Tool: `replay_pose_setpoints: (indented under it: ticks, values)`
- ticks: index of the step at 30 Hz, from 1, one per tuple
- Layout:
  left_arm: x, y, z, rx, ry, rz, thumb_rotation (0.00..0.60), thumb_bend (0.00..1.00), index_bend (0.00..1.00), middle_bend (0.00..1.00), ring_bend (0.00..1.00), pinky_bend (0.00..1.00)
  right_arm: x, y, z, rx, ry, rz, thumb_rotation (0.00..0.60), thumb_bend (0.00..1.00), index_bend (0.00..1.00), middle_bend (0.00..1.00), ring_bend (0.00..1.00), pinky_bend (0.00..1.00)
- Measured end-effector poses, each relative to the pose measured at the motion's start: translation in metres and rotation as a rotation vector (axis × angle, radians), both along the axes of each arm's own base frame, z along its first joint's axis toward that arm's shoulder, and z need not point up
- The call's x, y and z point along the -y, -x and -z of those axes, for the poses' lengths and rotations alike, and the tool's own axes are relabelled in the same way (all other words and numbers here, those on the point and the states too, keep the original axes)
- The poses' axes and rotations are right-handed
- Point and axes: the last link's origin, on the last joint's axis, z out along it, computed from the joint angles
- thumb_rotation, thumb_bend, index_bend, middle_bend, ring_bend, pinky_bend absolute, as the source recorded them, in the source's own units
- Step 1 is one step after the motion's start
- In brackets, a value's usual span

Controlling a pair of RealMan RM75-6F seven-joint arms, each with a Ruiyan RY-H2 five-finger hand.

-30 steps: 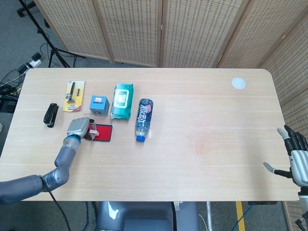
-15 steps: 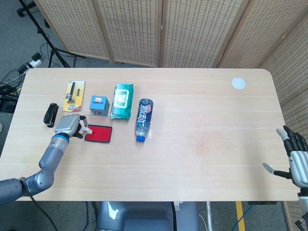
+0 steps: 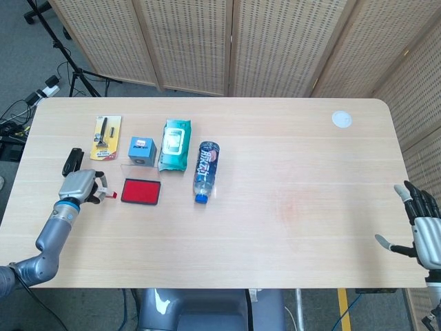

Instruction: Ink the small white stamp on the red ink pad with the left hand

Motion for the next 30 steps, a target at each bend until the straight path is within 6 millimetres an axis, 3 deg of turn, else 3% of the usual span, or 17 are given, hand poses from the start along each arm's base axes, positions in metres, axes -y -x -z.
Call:
replay_pose_setpoints:
  ticks: [12, 20, 25, 30]
  values:
    - [0.004, 0.024, 0.016, -0.028, 0.005, 0.005, 0.6, 0.46, 0.6, 0.98, 1.0, 0.99, 0.0, 0.001, -0.001, 0.005, 0.003, 0.003, 0.6, 0.0, 0.0, 0.0, 0.0, 0.0]
    - [0.004, 0.028, 0.023, -0.026, 0.004, 0.003, 0.6, 0.45, 0.6, 0.98, 1.0, 0.99, 0.0, 0.001, -0.002, 0.006, 0.002, 0.002, 0.6, 0.0, 0.0, 0.0, 0.0, 0.0]
    - [0.004, 0.029, 0.023, -0.036, 0.004, 0.01, 0.6, 0.44, 0.52, 0.98, 1.0, 0.99, 0.0, 0.001, -0.002, 0.007, 0.002, 0.004, 0.6, 0.0, 0.0, 0.0, 0.0, 0.0]
    - [0.004, 0.03, 0.024, -0.045, 0.014, 0.009, 0.6, 0.44, 0.51, 0.98, 1.0, 0.99, 0.0, 0.001, -0.002, 0.009, 0.002, 0.005, 0.6, 0.0, 0.0, 0.0, 0.0, 0.0]
